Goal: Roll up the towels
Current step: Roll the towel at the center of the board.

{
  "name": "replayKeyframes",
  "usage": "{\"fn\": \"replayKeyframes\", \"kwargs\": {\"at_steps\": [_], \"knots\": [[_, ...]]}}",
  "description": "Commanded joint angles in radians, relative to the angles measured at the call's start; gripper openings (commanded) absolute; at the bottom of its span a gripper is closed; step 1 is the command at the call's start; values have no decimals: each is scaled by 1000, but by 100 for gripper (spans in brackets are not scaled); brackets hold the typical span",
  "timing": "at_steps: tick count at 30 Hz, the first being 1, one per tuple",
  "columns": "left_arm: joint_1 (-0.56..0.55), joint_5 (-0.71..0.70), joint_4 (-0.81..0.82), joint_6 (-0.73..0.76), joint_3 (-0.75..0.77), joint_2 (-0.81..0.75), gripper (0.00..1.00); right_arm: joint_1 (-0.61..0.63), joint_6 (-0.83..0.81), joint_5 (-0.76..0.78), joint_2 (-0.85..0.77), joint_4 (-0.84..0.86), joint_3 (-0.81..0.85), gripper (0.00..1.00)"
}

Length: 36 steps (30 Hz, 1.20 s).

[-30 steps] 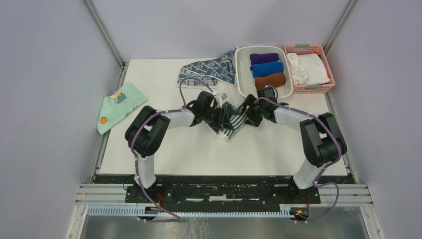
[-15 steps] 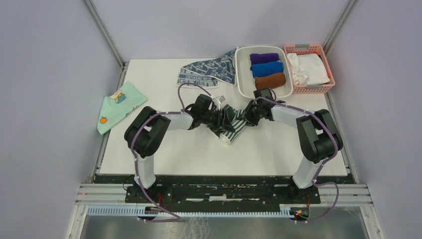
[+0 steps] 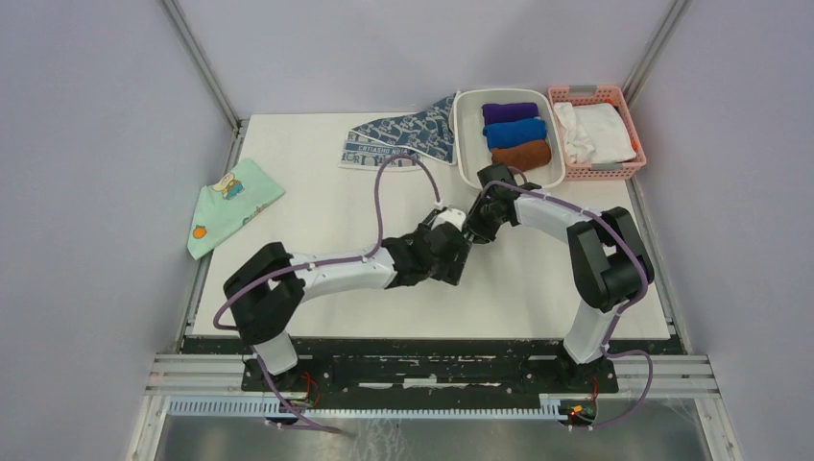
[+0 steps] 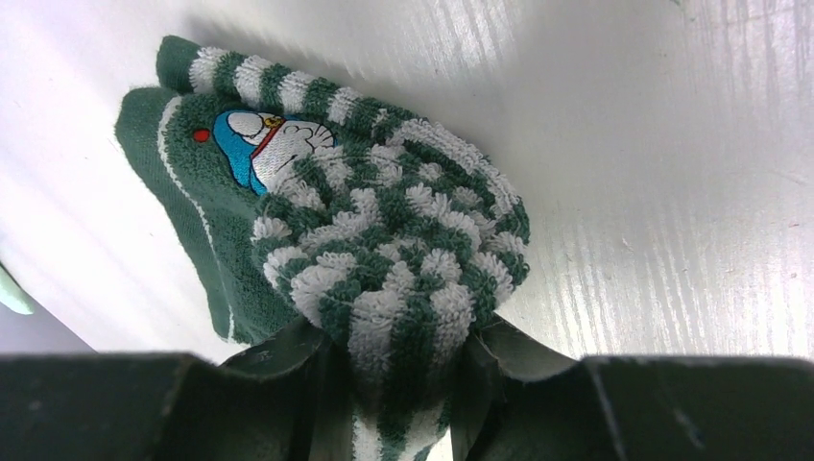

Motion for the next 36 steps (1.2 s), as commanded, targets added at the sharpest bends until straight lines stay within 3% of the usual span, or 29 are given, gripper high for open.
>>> {"fn": "replayKeyframes", "kwargs": {"at_steps": [1,8,18,22,26,30,33,36], "knots": [[-154,-513,-59,162,95,4,82,9,-18,71,24,-73,27,29],[-277,-749,-36,341,232,166,86,9,-16,57,35,-71,30,29],[-276,-737,12,400,264,337,88,9,-18,41,30,-68,30,29],[-263,-710,-23,365,276,387,85,9,-19,33,31,-63,28,29],[-238,-640,-54,307,254,372,69,8,-24,26,21,-49,21,29],[-202,-537,-56,250,207,309,41,9,-33,19,7,-27,17,30],[-165,-432,-54,213,167,257,25,8,-37,8,-11,25,-2,33],[-121,-311,-33,190,123,191,21,8,-47,-10,-38,84,-29,42]]}}
